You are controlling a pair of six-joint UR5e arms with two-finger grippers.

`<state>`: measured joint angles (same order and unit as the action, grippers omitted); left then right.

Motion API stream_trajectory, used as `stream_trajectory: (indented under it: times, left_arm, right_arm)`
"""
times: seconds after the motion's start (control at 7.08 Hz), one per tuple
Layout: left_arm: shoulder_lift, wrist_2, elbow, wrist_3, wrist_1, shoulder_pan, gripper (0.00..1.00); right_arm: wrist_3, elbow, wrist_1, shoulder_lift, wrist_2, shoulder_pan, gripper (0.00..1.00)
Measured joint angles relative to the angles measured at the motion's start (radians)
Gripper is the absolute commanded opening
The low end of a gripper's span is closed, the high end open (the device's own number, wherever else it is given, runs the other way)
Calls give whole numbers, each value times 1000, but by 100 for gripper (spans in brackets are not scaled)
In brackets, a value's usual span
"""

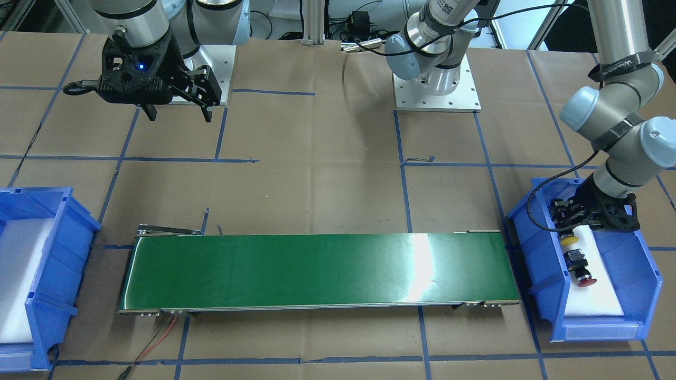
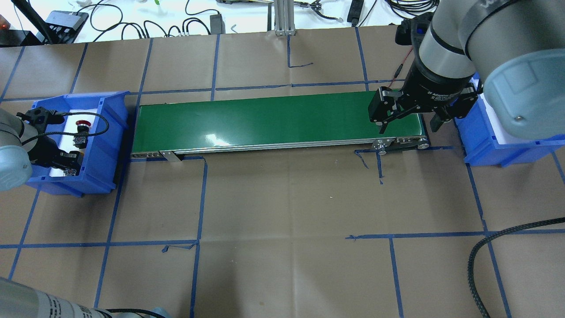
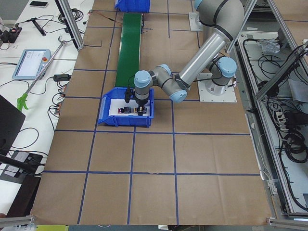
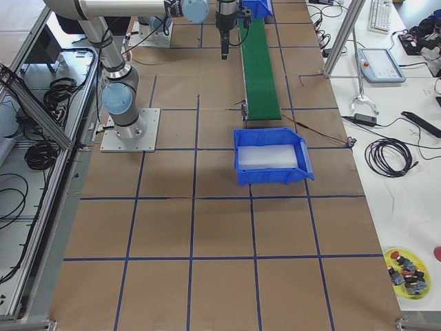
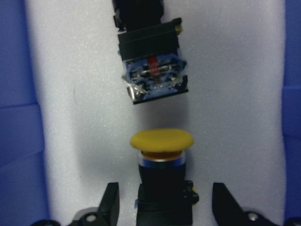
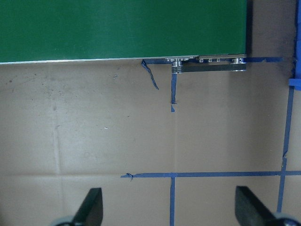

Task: Transport two buttons from left to right
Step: 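Close the left gripper on the yellow button and lift it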

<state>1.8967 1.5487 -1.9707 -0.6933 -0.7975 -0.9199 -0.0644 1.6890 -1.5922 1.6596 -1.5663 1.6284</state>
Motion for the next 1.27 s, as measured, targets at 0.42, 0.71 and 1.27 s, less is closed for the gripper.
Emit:
stream_trajectory:
  times: [0.42,0.71,1.27]
  left_arm:
    - [-31,-1,42,9,-40,1,8]
    - [-86,0,151,9,-233,-2,9]
    - [-129,4,450,105,-653,-82,9]
  right_arm:
    - [0,-3,0,0,0,0,100]
    - [0,-5,0,0,0,0,100]
    - [-1,-4,-1,-1,0,1,100]
